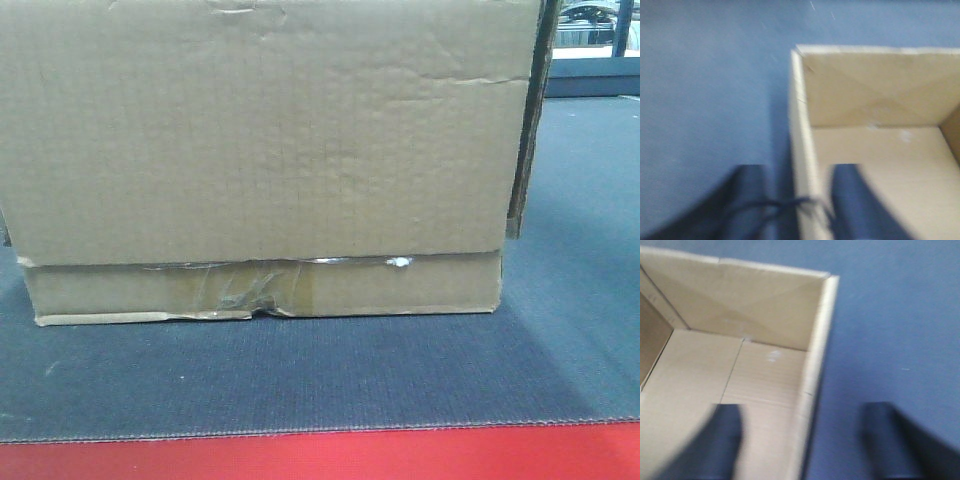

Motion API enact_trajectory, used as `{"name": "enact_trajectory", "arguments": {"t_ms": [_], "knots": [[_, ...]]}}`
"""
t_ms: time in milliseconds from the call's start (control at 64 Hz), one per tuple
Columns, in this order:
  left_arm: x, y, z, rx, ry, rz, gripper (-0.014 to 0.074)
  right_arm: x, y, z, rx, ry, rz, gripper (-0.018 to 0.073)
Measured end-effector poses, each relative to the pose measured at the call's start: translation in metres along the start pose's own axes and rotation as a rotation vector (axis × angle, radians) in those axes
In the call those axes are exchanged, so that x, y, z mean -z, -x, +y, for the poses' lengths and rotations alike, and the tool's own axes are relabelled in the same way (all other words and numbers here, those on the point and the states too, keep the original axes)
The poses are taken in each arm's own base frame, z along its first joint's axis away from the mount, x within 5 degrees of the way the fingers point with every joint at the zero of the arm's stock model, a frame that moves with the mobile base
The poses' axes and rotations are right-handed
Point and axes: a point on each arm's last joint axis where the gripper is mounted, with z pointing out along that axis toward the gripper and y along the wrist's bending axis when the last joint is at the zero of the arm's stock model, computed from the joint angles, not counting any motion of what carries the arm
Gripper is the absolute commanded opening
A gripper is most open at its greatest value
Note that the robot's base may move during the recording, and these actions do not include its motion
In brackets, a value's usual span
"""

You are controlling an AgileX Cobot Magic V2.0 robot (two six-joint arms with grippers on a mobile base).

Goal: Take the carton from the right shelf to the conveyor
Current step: 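Lower the carton onto the belt with both grippers, then open both grippers and release the carton walls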

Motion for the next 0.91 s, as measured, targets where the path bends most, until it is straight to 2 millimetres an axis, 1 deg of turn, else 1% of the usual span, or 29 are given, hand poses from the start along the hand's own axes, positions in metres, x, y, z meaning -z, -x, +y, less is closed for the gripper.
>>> {"name": "enact_trajectory", "arguments": {"t_ms": [31, 63, 78, 125, 235, 281, 344, 485, 500, 594, 610, 688, 719, 766, 829, 907], "knots": [[0.009, -0.001, 0.004, -0.009, 0.010, -0.019, -0.0036, 0.007, 0.000, -0.005, -0.010, -0.012, -0.006, -0.0003], [0.016, -0.003, 0.007, -0.021, 0.022, -0.033, -0.0022, 0.013, 0.000, -0.011, -0.021, -0.028, -0.013, -0.0076], [0.019, -0.004, 0.009, -0.026, 0.027, -0.039, -0.0015, 0.016, 0.000, -0.014, -0.026, -0.035, -0.016, -0.0092], [0.028, -0.008, 0.013, -0.038, 0.039, -0.054, -0.0001, 0.025, -0.003, -0.022, -0.040, -0.056, -0.027, -0.0078], [0.036, -0.028, 0.024, -0.050, 0.059, -0.057, 0.0000, 0.039, -0.017, -0.041, -0.076, -0.111, -0.024, -0.0069], [0.035, -0.040, 0.028, -0.054, 0.069, -0.043, 0.0000, 0.041, -0.027, -0.049, -0.086, -0.135, -0.015, -0.0069], [0.034, -0.056, 0.035, -0.041, 0.079, -0.035, 0.0000, 0.045, -0.039, -0.053, -0.086, -0.151, -0.025, -0.0069], [0.028, -0.099, 0.048, 0.027, 0.082, 0.015, 0.0000, 0.045, -0.077, -0.055, -0.071, -0.153, -0.044, -0.0069], [0.028, -0.104, 0.049, 0.035, 0.082, 0.018, 0.0000, 0.042, -0.085, -0.056, -0.071, -0.153, -0.036, -0.0069], [0.029, -0.130, 0.054, 0.078, 0.081, 0.040, 0.0000, 0.042, -0.112, -0.057, -0.063, -0.149, -0.066, -0.0069], [0.029, -0.134, 0.055, 0.082, 0.080, 0.044, 0.0000, 0.040, -0.120, -0.057, -0.064, -0.149, -0.057, -0.0069], [0.033, -0.153, 0.056, 0.095, 0.071, 0.050, 0.0000, 0.041, -0.144, -0.057, -0.060, -0.146, -0.091, -0.0069], [0.034, -0.159, 0.056, 0.099, 0.067, 0.049, 0.0000, 0.039, -0.156, -0.058, -0.060, -0.145, -0.092, -0.0069], [0.037, -0.167, 0.057, 0.105, 0.060, 0.044, 0.0000, 0.042, -0.167, -0.058, -0.057, -0.142, -0.122, -0.0069], [0.042, -0.178, 0.058, 0.111, 0.055, 0.036, 0.0000, 0.042, -0.188, -0.058, -0.052, -0.139, -0.152, -0.0069], [0.050, -0.187, 0.059, 0.112, 0.050, 0.012, 0.0000, 0.049, -0.207, -0.058, -0.041, -0.133, -0.228, -0.0069]]}}
